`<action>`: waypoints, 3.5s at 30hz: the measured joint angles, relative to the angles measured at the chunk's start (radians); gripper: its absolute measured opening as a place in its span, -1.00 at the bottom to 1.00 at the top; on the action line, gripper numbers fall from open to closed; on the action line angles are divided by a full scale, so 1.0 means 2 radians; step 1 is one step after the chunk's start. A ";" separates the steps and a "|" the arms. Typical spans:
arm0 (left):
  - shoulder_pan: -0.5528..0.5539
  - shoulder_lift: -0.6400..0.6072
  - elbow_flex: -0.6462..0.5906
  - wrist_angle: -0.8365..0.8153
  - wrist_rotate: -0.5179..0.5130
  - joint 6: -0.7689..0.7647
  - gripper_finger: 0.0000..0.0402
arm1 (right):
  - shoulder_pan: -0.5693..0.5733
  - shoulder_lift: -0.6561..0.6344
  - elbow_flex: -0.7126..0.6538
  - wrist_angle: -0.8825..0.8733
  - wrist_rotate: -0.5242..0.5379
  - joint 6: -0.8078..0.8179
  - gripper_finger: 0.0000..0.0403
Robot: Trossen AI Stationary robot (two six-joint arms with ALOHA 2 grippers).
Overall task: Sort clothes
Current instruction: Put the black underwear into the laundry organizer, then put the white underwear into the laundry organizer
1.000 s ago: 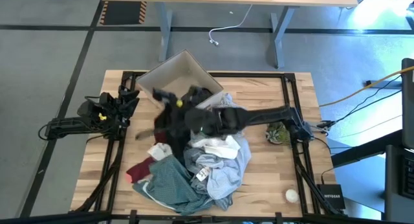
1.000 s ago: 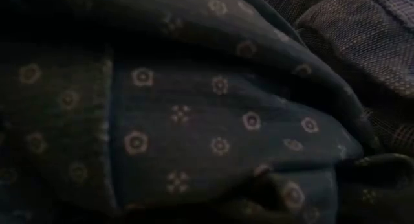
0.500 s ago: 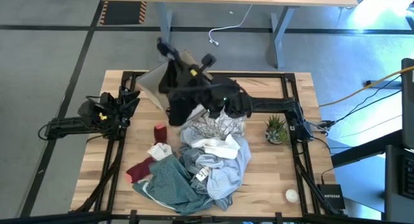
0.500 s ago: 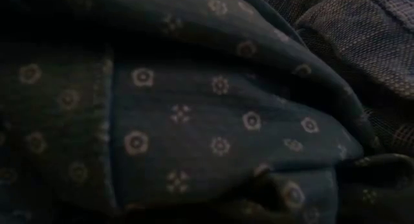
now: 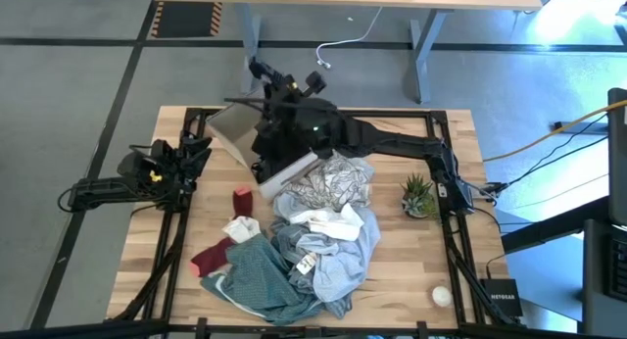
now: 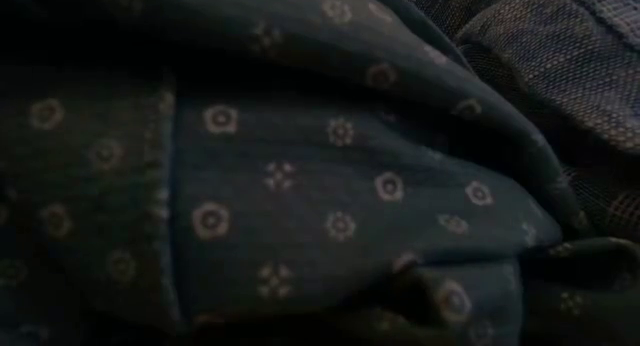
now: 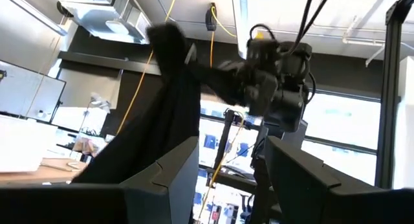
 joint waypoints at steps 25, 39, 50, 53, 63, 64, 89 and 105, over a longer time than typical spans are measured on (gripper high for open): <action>0.000 0.006 0.000 -0.058 0.085 0.033 -0.15 | 0.124 -0.086 0.001 -0.390 -0.064 0.215 0.22; 0.000 0.182 0.063 -0.062 0.086 0.081 -0.15 | 0.175 -0.087 -0.141 -0.519 -0.272 0.341 0.22; 0.000 0.281 0.101 -0.061 0.085 0.087 -0.15 | 0.232 -0.087 -0.286 -0.521 -0.216 0.323 0.22; 0.000 0.297 0.110 -0.044 0.085 0.106 -0.15 | 0.221 -0.088 -0.312 -0.515 -0.225 0.319 0.22; 0.004 0.324 0.137 -0.020 0.073 0.185 -0.15 | 0.182 -0.144 -0.332 -0.439 -0.323 0.297 0.22; 0.006 0.325 0.137 -0.011 0.071 0.185 -0.15 | 0.182 -0.150 -0.332 -0.427 -0.336 0.298 0.22; 0.023 0.372 0.137 0.022 0.070 0.159 -0.15 | 0.132 -0.153 -0.546 -0.186 -0.290 0.224 -0.45; 0.023 0.372 0.136 0.056 0.056 0.187 -0.15 | 0.152 -0.186 -0.357 -0.350 -0.201 0.191 -0.91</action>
